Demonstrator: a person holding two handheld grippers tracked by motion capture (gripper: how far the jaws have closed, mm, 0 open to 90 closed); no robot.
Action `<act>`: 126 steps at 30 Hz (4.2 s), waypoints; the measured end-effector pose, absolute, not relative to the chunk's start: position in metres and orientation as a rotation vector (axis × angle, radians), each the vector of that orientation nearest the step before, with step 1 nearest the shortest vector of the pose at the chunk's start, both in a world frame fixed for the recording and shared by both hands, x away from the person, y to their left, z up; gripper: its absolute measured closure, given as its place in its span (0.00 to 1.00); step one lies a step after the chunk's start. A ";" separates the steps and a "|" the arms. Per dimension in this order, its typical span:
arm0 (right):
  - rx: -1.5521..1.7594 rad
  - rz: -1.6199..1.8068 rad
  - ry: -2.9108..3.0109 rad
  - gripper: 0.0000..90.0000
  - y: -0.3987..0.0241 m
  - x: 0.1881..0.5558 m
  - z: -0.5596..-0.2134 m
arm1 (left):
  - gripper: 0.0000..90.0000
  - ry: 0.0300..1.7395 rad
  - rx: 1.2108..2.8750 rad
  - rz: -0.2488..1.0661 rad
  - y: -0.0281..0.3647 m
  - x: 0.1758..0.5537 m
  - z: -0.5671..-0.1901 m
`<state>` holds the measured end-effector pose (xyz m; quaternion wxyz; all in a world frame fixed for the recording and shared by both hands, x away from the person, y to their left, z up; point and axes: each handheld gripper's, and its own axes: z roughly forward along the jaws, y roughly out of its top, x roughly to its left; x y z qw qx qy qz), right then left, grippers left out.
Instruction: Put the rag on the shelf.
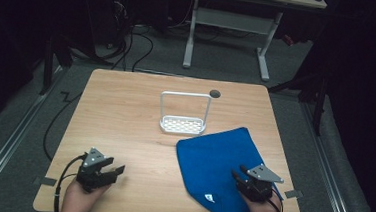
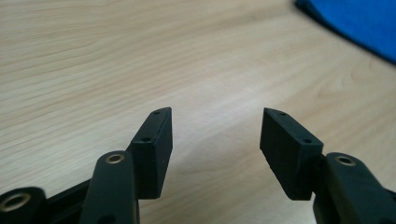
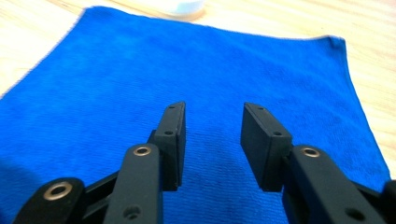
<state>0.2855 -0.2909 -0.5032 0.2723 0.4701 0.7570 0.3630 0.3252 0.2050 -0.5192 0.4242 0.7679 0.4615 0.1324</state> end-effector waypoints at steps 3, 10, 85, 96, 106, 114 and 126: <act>1.285 0.962 2.036 0.67 -0.294 0.289 -0.507 | 0.49 1.165 1.899 0.310 0.208 0.330 -0.522; 1.355 0.963 2.038 0.64 -0.304 0.295 -0.514 | 0.48 1.192 1.910 0.293 0.208 0.334 -0.528; 1.100 1.008 2.394 0.98 -0.240 0.289 -0.526 | 0.75 0.970 2.120 0.091 0.150 0.294 -0.526; 1.138 1.019 2.285 0.86 -0.237 0.308 -0.522 | 0.60 0.953 2.073 0.210 0.133 0.325 -0.521; 1.179 0.997 2.304 0.87 -0.241 0.307 -0.529 | 0.64 0.935 2.117 0.250 0.131 0.311 -0.530; 1.122 1.028 2.343 0.84 -0.244 0.288 -0.524 | 0.65 0.922 2.125 0.195 0.138 0.297 -0.525; 1.222 1.074 2.204 0.74 -0.263 0.298 -0.521 | 0.49 1.081 2.024 0.341 0.146 0.366 -0.522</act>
